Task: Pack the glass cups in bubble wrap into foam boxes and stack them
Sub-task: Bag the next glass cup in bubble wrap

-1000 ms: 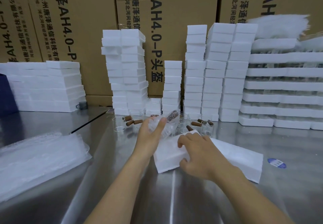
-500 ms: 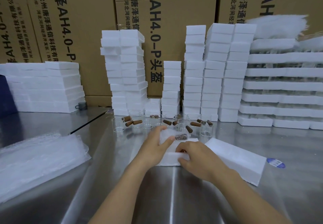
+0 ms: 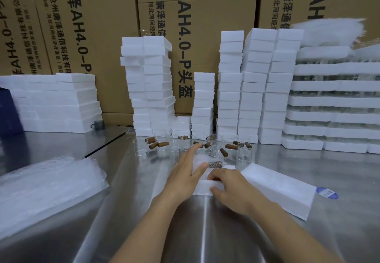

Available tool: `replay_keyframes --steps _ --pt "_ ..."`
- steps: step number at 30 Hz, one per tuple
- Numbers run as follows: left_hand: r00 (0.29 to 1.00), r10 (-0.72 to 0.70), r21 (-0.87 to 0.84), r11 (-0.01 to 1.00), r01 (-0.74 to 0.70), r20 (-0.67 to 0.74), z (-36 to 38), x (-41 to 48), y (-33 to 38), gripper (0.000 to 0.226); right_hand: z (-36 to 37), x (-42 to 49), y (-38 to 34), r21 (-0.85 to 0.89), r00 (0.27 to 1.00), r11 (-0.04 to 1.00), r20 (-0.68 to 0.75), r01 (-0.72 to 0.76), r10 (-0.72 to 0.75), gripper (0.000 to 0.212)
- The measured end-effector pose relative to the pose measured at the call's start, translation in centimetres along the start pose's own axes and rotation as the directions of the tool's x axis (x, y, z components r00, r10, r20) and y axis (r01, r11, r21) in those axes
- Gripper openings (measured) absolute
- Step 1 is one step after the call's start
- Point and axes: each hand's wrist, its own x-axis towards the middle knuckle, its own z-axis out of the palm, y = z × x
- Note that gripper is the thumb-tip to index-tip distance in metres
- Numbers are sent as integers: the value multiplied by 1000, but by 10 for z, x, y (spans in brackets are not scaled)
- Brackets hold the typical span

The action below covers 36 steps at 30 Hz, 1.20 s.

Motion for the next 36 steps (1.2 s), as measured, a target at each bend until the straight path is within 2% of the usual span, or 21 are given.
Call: replay_keyframes --steps 3,6,9,12,14,20,24,25,27,28,30,32,33,35,36 --pt "999 -10 71 997 8 31 -1 0 -3 49 0 0 0 -12 1000 1000 -4 -6 6 12" --pt "996 -54 157 987 43 67 0 0 -7 45 -3 -2 -3 -58 999 998 -46 -8 5 21" --pt "992 -85 196 978 65 95 0 2 -6 41 -9 -1 -6 -80 981 996 -191 -51 35 27" --pt "992 -92 247 967 66 92 -2 3 -4 40 -12 1 -4 -90 936 989 -343 -117 80 16" --pt "992 -86 268 962 59 88 -2 3 -2 40 -10 2 0 -112 921 985 -380 -133 81 15" --pt "993 -66 315 948 33 97 -7 2 2 45 0 5 11 -101 965 986 -241 -135 108 23" --pt "980 -131 338 938 73 153 -8 -1 4 50 -1 6 11 -61 971 990 -211 -131 116 26" --pt "973 -153 304 948 95 173 -8 0 6 48 -1 6 12 -54 972 990 -201 -133 119 26" --pt "969 -170 59 985 162 180 -11 3 12 39 -1 6 12 -43 973 990 -194 -135 124 25" --pt "974 -173 -95 978 188 144 -13 3 16 39 -2 4 13 -42 973 990 -196 -131 121 25" --pt "968 -249 -287 930 229 -33 -21 5 19 43 -4 2 14 -55 972 992 -214 -111 97 25" --pt "900 -379 -373 883 283 -214 -30 5 17 31 -11 2 16 -56 953 991 -285 -120 99 24" --pt "865 -432 -385 866 319 -256 -34 4 14 21 -16 2 16 -59 934 988 -338 -144 116 24" --pt "845 -470 -373 854 362 -256 -37 5 9 16 -26 1 20 -113 900 969 -406 -220 158 25" --pt "851 -468 -373 853 365 -238 -36 4 7 17 -29 0 22 -152 898 950 -395 -272 194 29"
